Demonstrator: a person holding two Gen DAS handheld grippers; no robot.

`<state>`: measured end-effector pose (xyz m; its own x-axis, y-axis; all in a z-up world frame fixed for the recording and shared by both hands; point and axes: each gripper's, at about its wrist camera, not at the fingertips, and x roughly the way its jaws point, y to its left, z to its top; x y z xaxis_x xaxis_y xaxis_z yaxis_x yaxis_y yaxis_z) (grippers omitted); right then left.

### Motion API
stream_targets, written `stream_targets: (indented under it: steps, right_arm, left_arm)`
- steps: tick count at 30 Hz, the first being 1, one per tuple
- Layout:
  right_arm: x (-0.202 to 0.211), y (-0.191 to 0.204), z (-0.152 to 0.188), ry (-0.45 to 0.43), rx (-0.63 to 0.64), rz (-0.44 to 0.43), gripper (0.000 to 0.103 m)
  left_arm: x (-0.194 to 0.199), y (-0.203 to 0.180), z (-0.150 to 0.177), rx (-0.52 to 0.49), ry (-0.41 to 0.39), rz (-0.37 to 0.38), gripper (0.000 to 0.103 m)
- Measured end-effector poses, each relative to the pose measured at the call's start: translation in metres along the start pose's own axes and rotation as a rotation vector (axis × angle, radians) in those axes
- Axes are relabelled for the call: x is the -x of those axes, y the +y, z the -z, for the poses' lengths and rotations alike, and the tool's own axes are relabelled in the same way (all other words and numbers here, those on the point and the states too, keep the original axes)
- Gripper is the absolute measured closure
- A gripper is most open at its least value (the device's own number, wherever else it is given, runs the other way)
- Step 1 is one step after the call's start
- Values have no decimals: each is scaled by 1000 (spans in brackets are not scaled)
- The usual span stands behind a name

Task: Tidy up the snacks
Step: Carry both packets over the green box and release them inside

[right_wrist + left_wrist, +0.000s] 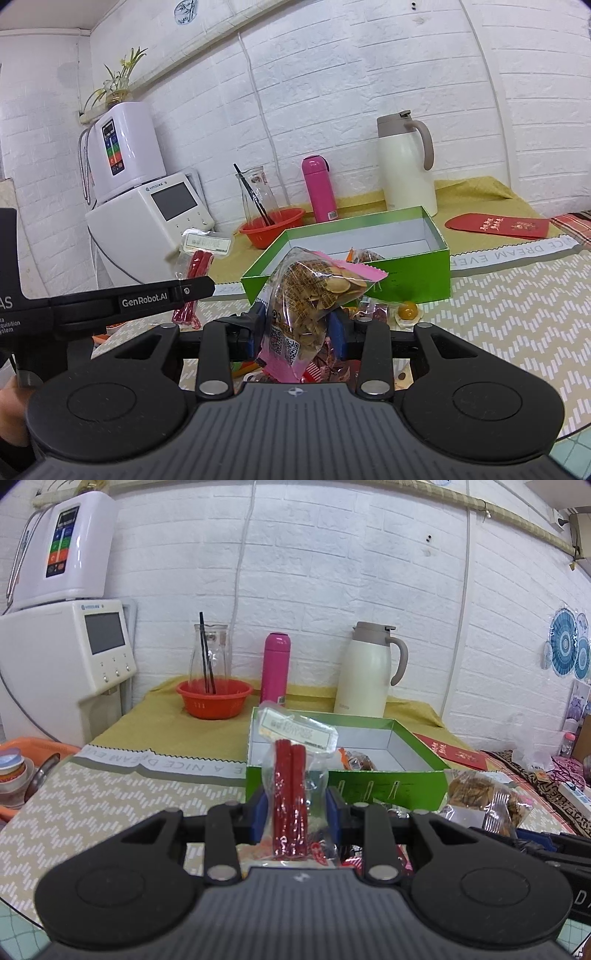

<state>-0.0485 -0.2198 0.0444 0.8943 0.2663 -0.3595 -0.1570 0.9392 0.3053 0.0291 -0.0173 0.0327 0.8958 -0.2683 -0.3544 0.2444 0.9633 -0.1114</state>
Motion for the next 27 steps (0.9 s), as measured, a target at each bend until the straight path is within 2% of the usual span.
stream_targets:
  steps: [10,15,21,24,27]
  right_arm:
    - [-11,-10,12,94,-89,-43,39]
    - [-18,-20,-13,78,-70,-43,39]
    - [-53,-40,-67,-58,75,36,39]
    - [-91,-55,-80,-64,148,92,39]
    - [-127,-67,-81,-11,170,134,39]
  left_arm:
    - [-12,0,6,1,39,21,74]
    - [-35,-2,-10,-3,35,53,74]
    - [-89,-4,-48,-8,9,92,75]
    - [-128,-3,-58,8,40,105,75]
    - [-164,-3,-59,-3,87,97,74]
